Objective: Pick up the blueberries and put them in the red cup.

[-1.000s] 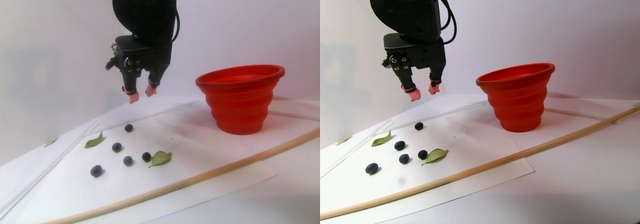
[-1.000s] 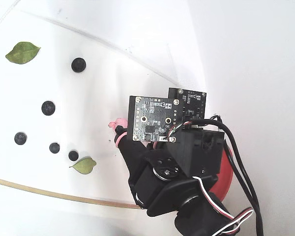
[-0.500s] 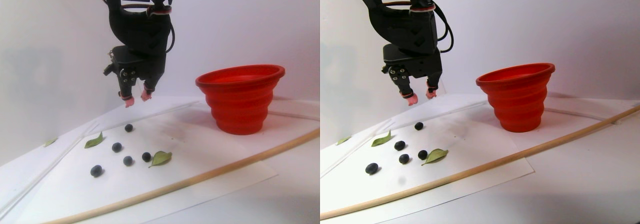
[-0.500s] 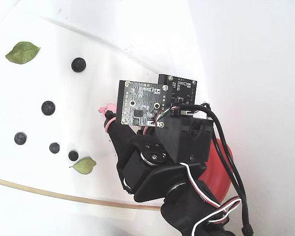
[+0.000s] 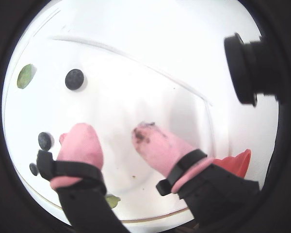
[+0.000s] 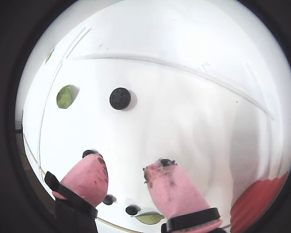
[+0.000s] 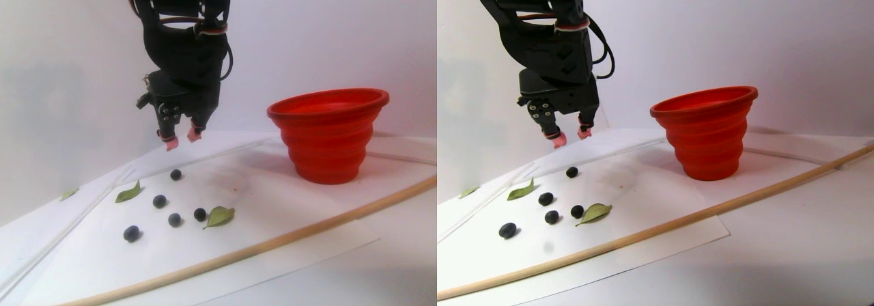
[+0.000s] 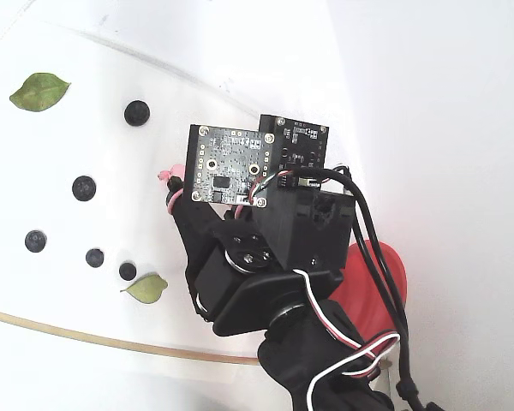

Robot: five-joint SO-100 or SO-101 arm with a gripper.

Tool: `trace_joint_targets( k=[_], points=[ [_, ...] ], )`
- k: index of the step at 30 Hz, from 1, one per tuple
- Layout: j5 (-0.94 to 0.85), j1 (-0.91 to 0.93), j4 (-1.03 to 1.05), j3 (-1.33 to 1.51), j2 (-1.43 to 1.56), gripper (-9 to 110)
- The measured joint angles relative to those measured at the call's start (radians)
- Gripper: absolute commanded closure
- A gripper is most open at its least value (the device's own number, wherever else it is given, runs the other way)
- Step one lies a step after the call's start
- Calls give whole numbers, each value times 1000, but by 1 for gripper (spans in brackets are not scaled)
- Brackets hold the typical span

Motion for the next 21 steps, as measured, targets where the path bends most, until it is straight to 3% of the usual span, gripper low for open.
trace_joint_targets(
  k=[21],
  points=[
    [0, -25, -40, -112, -153, 85]
  ],
)
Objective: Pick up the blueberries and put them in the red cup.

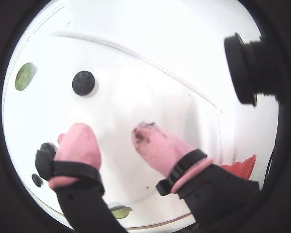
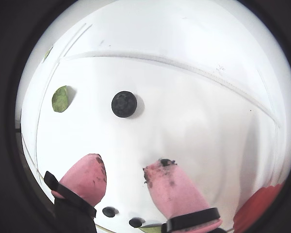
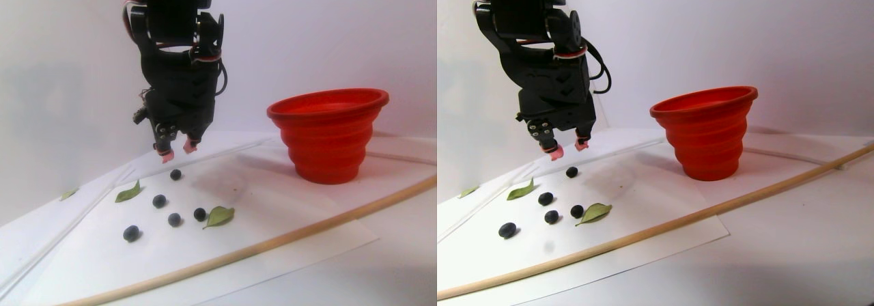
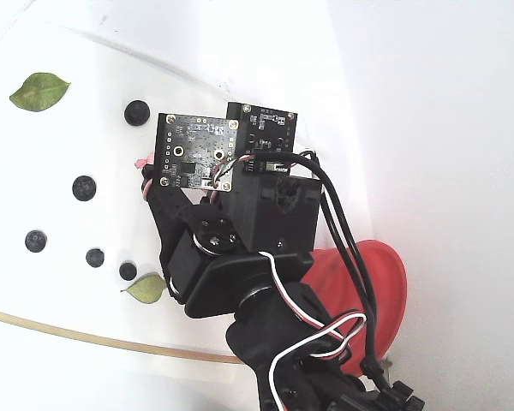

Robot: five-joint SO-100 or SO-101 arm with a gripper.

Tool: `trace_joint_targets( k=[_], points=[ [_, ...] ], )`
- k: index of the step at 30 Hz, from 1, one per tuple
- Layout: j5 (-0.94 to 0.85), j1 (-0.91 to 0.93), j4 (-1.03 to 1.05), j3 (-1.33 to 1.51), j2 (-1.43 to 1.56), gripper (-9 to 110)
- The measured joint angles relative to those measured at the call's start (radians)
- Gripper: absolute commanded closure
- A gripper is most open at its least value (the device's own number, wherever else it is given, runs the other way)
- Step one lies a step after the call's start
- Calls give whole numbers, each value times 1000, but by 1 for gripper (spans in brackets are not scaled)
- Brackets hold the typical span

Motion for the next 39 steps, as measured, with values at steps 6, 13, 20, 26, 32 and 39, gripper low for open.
trace_joint_targets(
  k=[6, 13, 20, 26, 32, 39],
  points=[
    [0, -18, 0, -38, -40, 85],
    [6, -20, 0, -72, -81, 85],
    [5, -20, 0, -114, -120, 85],
    [0, -20, 0, -150, -166, 84],
    [-17, -20, 0, -199, -215, 84],
    [-25, -20, 0, -242, -239, 83]
  ],
)
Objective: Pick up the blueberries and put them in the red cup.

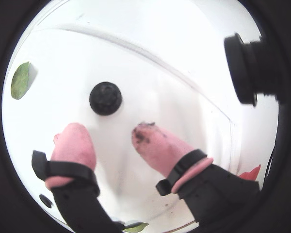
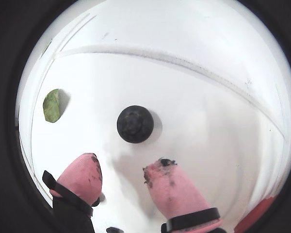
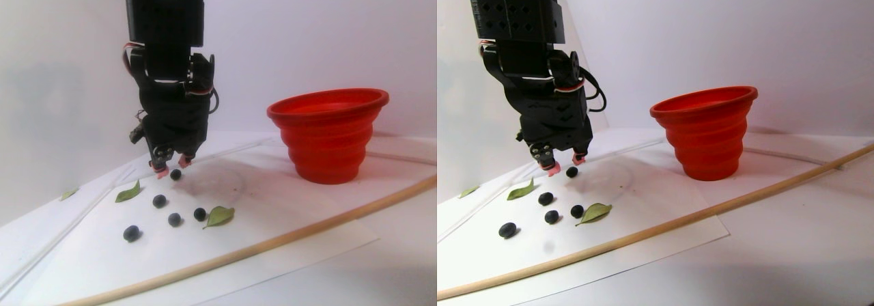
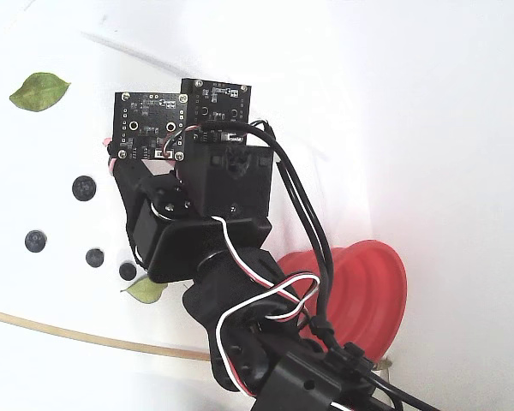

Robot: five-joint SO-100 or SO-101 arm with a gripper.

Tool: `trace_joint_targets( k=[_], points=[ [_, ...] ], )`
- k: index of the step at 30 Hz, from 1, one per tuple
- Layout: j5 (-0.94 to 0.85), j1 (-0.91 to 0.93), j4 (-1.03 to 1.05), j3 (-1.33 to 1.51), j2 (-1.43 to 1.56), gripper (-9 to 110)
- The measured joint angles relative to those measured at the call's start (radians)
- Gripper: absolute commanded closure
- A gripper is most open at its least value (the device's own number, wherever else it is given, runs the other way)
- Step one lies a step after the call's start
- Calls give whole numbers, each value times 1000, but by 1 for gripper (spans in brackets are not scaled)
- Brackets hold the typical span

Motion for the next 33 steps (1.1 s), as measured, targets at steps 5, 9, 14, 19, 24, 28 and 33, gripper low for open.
trace_joint_targets(
  k=[5, 9, 14, 19, 24, 28, 33],
  points=[
    [0, 0, 0, -29, -21, 81],
    [0, 0, 0, -54, -43, 80],
    [-6, 0, 0, -94, -74, 79],
    [-17, 0, 0, -132, -100, 79],
    [-21, 0, 0, -161, -124, 79],
    [-21, 0, 0, -176, -138, 79],
    [-21, 0, 0, -199, -158, 79]
  ],
)
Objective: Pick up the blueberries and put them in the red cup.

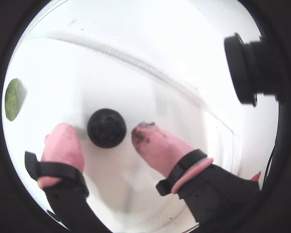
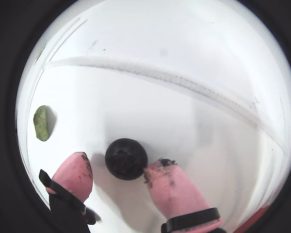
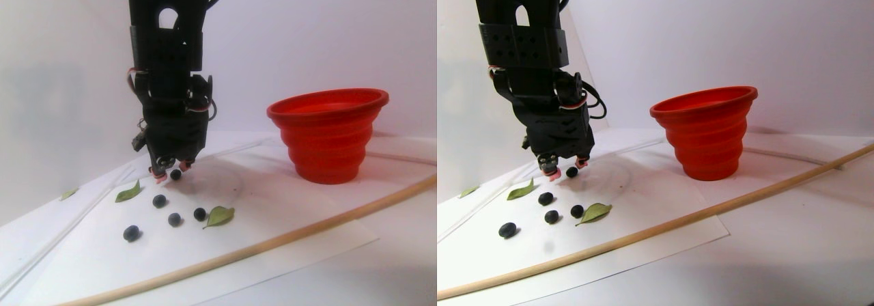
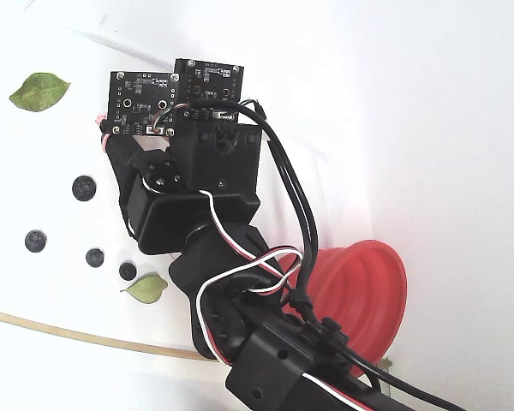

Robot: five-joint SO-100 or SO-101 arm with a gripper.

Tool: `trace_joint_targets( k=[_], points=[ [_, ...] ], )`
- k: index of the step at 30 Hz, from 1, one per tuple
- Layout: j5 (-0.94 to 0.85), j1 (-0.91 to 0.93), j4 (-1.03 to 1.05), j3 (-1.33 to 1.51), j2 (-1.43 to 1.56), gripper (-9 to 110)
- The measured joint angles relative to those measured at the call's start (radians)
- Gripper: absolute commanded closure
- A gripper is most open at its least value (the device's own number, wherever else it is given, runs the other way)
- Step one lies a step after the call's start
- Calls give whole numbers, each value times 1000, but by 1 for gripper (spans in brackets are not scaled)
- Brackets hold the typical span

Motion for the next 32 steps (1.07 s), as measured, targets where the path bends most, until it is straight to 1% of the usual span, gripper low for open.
trace_joint_targets(
  k=[19, 32],
  points=[
    [0, 0, 0, -60, -63, 80],
    [-18, 5, 0, -78, -75, 85]
  ],
)
